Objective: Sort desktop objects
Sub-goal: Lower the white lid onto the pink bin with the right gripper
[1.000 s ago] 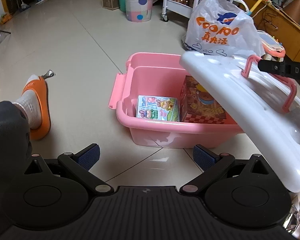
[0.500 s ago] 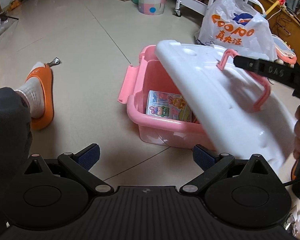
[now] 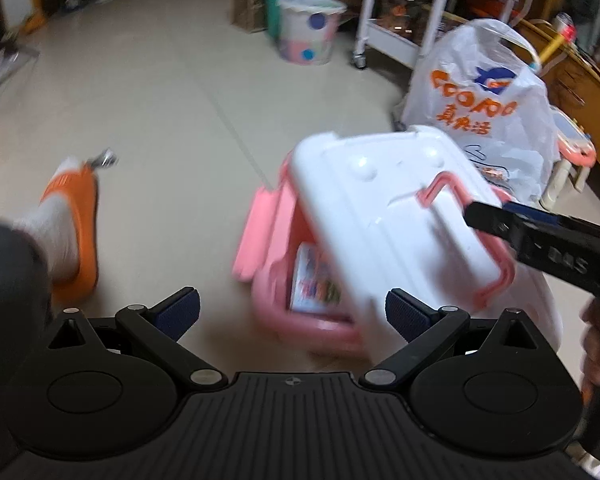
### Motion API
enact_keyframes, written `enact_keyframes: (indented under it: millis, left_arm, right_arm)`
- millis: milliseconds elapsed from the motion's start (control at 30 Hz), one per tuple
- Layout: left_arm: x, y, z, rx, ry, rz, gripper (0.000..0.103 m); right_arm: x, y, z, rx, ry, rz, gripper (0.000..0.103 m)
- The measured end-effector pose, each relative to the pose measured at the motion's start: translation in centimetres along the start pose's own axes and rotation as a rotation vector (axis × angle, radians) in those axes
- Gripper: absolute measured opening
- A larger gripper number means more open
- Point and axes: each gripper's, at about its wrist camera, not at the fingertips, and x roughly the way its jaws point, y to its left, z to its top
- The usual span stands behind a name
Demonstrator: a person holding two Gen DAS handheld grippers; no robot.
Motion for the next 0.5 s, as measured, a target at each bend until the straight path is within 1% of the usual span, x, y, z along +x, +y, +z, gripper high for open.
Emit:
enact_keyframes:
  millis: [100,167,233,267,300,333,367,500]
  left_arm:
    - [1.0,-1.8,1.6,0.117,-0.023,-0.022,0.101]
    - [2.0,-3.1,2.7,0.212,-0.008,-0.047,0.100]
    - [2.9,-4.0,3.4,0.297,-0.004,-0.093,0.085]
    - [3.3,-4.4,3.8,0.349,0.000,-0.118,0.082]
    - [3.6,-4.8,4.0,0.393,-0.005,-0.131,0.081]
    - [3.9,-5.3,4.2,0.436,-0.010,-0.144,0.081]
    - [4.2,-5.7,4.4,0.478,-0.028,-0.162,0.081]
    - [4.5,-6.9,4.6,0.592,-0.096,-0.213,0.081]
  right_arm:
    - [-1.9,0.0,-0.8,0.003,0.015,-0.040,0.047]
    - [-3.2,0.2,-1.4,-0.004,0.030,-0.068,0.047]
    - [-4.4,0.3,-2.1,-0.011,0.044,-0.097,0.047]
    - [-4.9,0.4,-2.5,-0.012,0.045,-0.104,0.044]
    - [-5.3,0.5,-2.9,-0.012,0.043,-0.108,0.041]
    - [-5.7,0.5,-3.3,-0.011,0.041,-0.111,0.039]
    - [-5.7,0.6,-3.5,-0.011,0.043,-0.110,0.037]
    - [-4.9,1.0,-4.1,-0.015,0.061,-0.097,0.023]
